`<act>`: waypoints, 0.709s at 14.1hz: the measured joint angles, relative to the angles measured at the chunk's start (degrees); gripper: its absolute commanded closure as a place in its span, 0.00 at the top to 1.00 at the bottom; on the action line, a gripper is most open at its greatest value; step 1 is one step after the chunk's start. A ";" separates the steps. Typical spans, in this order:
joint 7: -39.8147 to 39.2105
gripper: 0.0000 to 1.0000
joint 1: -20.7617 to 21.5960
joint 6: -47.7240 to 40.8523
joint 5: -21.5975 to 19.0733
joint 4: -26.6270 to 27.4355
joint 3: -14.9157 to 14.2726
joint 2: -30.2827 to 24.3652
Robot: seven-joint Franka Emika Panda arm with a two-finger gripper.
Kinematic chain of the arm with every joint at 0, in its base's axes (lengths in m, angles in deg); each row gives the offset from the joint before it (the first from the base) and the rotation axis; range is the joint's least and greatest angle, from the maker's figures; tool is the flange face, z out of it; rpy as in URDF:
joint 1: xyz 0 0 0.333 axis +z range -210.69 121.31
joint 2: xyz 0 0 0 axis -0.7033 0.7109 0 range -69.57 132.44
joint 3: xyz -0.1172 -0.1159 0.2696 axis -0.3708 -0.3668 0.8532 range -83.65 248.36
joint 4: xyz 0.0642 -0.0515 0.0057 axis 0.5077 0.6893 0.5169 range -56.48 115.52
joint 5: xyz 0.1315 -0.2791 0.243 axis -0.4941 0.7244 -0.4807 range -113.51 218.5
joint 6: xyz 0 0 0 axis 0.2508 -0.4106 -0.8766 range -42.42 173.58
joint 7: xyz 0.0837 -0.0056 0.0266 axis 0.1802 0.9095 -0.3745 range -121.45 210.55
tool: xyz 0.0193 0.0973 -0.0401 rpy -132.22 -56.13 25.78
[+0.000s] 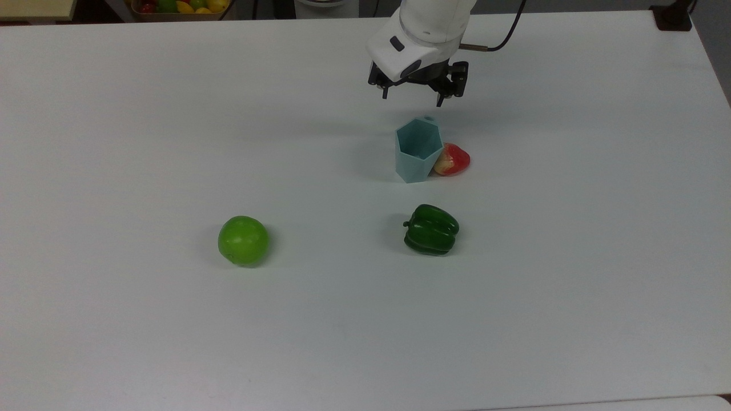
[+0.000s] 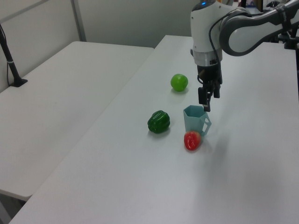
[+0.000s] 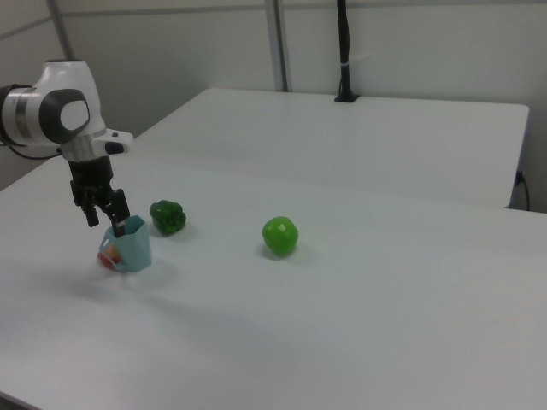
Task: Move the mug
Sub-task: 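Move the gripper over the light-blue hexagonal mug, then lower the open gripper onto the mug rim and close it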
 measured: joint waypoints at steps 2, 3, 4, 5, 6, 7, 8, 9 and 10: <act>1.05 0.90 0.06 0.00 -0.15 0.37 0.00 0.01; 1.51 0.88 0.11 0.00 -0.21 0.46 0.00 0.05; 2.24 0.87 0.20 0.11 -0.24 0.51 0.00 0.17; 3.25 0.87 0.39 0.93 -0.26 0.60 0.00 0.49; 4.05 0.87 0.56 1.67 -0.28 0.73 0.00 0.87; 5.06 0.87 0.97 2.93 -0.30 1.05 0.02 1.75; 6.27 0.87 1.58 4.13 -0.31 1.17 0.02 2.92; 7.13 0.87 2.10 5.18 -0.31 1.18 0.02 4.00; 7.44 0.87 2.33 5.53 -0.31 1.17 0.02 4.57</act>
